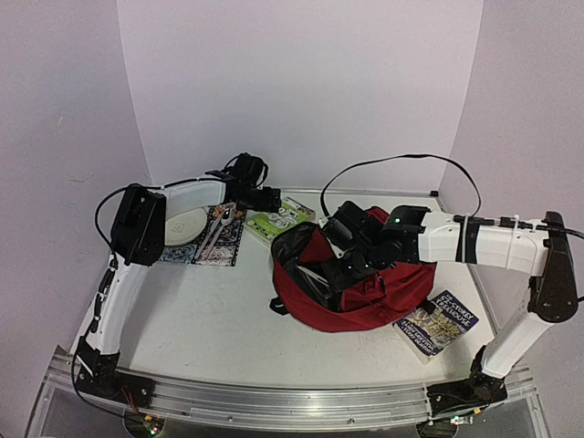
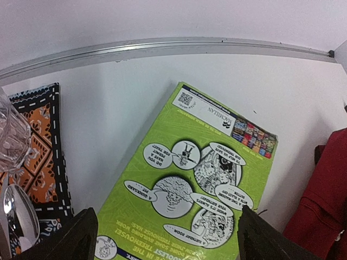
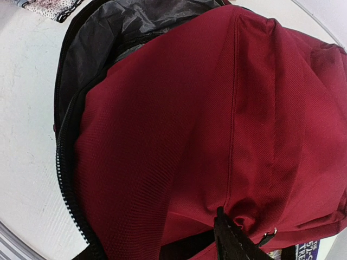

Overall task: Pack the student bag
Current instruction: Move the book to the center of the board.

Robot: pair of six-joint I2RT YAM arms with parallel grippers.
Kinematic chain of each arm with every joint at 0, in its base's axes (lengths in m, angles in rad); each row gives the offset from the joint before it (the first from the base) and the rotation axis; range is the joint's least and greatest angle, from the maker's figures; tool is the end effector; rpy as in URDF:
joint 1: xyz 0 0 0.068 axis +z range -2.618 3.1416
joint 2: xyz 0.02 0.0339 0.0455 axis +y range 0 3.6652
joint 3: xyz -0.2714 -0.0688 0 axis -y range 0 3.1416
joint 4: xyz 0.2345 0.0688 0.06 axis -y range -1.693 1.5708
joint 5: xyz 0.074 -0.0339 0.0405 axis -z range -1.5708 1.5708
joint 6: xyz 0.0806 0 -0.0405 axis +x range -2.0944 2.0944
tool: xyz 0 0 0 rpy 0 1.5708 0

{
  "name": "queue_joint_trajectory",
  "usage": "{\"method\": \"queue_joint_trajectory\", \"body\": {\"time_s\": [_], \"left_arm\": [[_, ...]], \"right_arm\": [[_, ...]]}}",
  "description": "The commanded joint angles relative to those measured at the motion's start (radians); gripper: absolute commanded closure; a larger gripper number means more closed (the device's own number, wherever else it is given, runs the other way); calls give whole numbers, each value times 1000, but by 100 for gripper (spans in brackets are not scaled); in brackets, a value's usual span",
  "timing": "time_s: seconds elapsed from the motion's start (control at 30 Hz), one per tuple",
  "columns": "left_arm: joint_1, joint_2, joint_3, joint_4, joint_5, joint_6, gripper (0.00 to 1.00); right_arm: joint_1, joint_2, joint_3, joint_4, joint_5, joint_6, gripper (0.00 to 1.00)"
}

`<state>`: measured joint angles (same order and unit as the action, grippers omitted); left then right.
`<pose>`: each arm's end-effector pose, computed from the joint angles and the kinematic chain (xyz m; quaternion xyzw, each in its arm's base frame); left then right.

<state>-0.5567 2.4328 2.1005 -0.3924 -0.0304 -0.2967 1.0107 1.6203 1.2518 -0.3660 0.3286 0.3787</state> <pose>0.4963 -0.3060 0.1679 0.1120 0.9049 -0.1573 0.3794 0.2268 0.3126 0.2553 -0.2170 0.8775 0.1416 0.4034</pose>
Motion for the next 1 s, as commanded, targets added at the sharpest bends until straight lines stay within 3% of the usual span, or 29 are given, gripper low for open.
{"method": "queue_joint_trajectory", "body": {"time_s": [0.0, 0.27, 0.5, 0.6, 0.97], "left_arm": [[23, 66, 79, -26, 0, 62, 9], [24, 107, 43, -48, 27, 63, 11], [10, 36, -104, -52, 63, 33, 32], [-27, 7, -174, -54, 21, 41, 40], [-189, -111, -472, -59, -105, -81, 49]], "right_arm": [[4, -22, -7, -28, -5, 16, 39], [4, -23, -2, -28, 2, 20, 29], [4, -35, -2, -26, 30, 24, 24], [5, -42, -2, -23, 44, 26, 23], [4, -53, 16, -9, 63, 28, 21]]}}
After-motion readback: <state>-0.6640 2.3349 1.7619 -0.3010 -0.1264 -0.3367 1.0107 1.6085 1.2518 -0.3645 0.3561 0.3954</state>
